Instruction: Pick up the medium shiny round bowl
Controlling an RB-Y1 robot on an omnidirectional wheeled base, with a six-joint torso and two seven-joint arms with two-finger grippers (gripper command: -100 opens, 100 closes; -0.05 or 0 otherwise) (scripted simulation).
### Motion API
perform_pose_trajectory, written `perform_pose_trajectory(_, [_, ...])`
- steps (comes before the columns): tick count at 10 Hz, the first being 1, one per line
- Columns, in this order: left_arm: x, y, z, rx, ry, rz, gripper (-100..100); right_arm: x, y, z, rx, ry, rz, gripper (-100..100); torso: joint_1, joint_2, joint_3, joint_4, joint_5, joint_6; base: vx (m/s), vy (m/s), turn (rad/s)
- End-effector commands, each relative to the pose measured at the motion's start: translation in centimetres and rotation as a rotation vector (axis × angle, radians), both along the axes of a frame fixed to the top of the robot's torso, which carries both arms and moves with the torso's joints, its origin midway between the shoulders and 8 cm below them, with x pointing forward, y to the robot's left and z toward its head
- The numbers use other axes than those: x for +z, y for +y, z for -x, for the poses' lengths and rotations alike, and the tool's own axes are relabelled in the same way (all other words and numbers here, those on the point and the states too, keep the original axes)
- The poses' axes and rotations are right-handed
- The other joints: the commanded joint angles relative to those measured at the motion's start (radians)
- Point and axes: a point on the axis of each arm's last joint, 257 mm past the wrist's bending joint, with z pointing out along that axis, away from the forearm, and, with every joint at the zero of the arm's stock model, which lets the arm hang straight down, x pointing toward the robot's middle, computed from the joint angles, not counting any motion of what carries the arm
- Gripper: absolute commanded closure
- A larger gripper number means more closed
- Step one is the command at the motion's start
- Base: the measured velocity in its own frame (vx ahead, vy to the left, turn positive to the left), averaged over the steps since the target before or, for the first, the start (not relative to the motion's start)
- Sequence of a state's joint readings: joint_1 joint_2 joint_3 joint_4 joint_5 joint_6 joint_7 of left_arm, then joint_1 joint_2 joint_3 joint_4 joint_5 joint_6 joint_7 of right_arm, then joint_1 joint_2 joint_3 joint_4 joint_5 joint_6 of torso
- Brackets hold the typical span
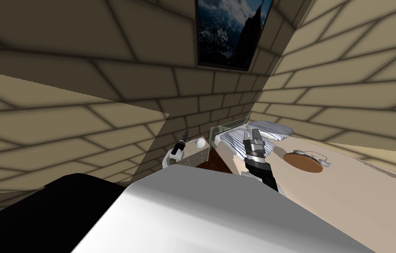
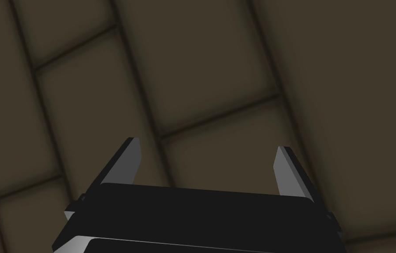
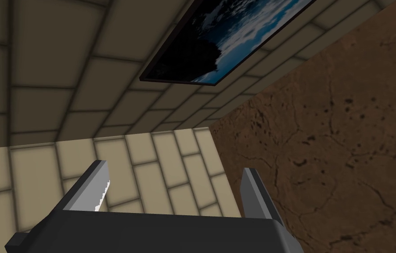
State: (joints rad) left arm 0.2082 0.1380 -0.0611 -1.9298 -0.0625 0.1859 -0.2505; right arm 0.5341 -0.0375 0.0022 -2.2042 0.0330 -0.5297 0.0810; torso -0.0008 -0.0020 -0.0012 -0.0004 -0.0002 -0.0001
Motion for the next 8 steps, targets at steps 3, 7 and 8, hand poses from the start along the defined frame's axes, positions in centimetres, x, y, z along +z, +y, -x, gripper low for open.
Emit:
perform_pose_trajectory(3, [-3.6,0.2,-0.7,0.013,0.117,-0.016,-100,0.0,0.0,0.0,0.0,0.0,0.0,0,-0.001,0.0,0.0,0.0,0.0,0.0,0.021,-0.017,-0.005])
perform_pose_trajectory(7, [-7.5,0.6,-1.4,0.027,0.247,-0.037,-100,0.0,0.0,0.0,0.0,0.0,0.0,0,-0.001,0.0,0.0,0.0,0.0,0.0,0.027,-0.022,-0.001])
perform_pose_trajectory(8, [-9.0,0.7,-1.7,0.031,0.294,-0.047,-100,0.0,0.0,0.0,0.0,0.0,0.0,0,-0.001,0.0,0.0,0.0,0.0,0.0,0.026,-0.029,0.006])
